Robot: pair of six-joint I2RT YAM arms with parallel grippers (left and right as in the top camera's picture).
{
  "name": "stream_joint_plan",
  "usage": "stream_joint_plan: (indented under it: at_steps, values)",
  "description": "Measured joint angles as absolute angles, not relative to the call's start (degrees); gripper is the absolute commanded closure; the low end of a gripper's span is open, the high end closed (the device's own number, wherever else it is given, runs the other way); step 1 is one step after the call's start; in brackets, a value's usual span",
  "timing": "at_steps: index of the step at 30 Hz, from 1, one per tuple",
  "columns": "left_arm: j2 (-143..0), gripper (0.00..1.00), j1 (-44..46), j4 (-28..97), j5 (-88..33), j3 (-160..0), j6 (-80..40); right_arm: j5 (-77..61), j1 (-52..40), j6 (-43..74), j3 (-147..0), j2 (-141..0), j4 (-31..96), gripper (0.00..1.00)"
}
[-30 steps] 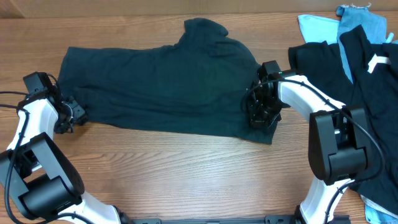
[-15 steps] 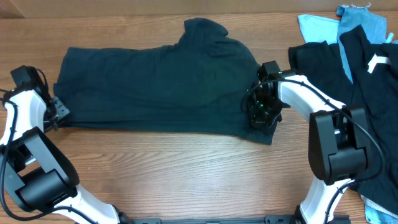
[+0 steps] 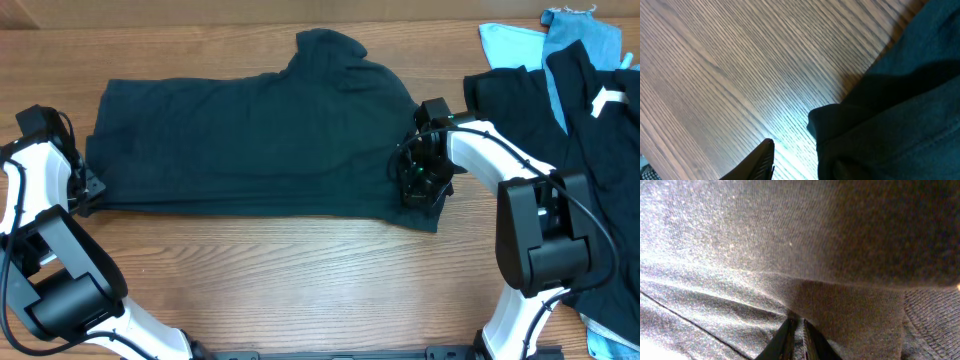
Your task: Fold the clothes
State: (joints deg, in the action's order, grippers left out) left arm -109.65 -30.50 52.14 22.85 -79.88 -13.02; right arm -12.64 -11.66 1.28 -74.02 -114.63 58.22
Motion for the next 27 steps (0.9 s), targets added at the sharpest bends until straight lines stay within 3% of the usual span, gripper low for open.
stream_joint_plan:
  at_steps: [5, 8, 11, 13, 16, 17, 19, 21, 24, 26, 27]
  values:
    - [-109.65, 0.63, -30.48, 52.38, 25.45, -79.88, -13.04, -12.64, -11.66, 1.28, -74.02, -114.63, 58.26, 0.88]
    - [-109.65, 0.54, -30.48, 52.71, 26.83, -79.88, -13.06, -12.64, -11.66, 1.26, -74.02, -114.63, 58.26, 0.88]
    - [-109.65, 0.57, -30.48, 52.8, 27.05, -79.88, -13.13, -12.62, -11.66, 1.28, -74.02, -114.63, 58.28, 0.88]
    - [-109.65, 0.96, -30.48, 53.04, 27.05, -79.88, -13.13, -12.64, -11.66, 1.28, -74.02, -114.63, 58.26, 0.88]
    - [-109.65, 0.96, -30.48, 53.95, 26.28, -79.88, -13.17, -12.64, -11.66, 1.28, -74.02, -114.63, 58.26, 0.88]
    - [-109.65, 0.69, -30.48, 54.06, 26.0, -79.88, -13.19, -12.64, -11.66, 1.3, -74.02, -114.63, 58.24, 0.88]
    - [-109.65, 0.64, -30.48, 54.04, 25.93, -79.88, -13.19, -12.64, -11.66, 1.28, -74.02, -114.63, 58.26, 0.88]
    - [-109.65, 0.43, -30.63, 53.78, 26.02, -79.9, -13.37, -12.67, -11.66, 1.3, -74.02, -114.63, 58.26, 0.88]
    - [-109.65, 0.45, -30.92, 53.6, 26.41, -79.9, -13.3, -12.64, -11.66, 1.3, -74.02, -114.63, 58.22, 0.88]
    - [-109.65, 0.38, -30.96, 53.56, 26.41, -79.9, -13.32, -12.64, -11.66, 1.28, -74.02, -114.63, 58.24, 0.88]
    - [-109.65, 0.29, -30.96, 53.36, 26.39, -79.9, -13.32, -12.64, -11.66, 1.32, -74.02, -114.63, 58.26, 0.88]
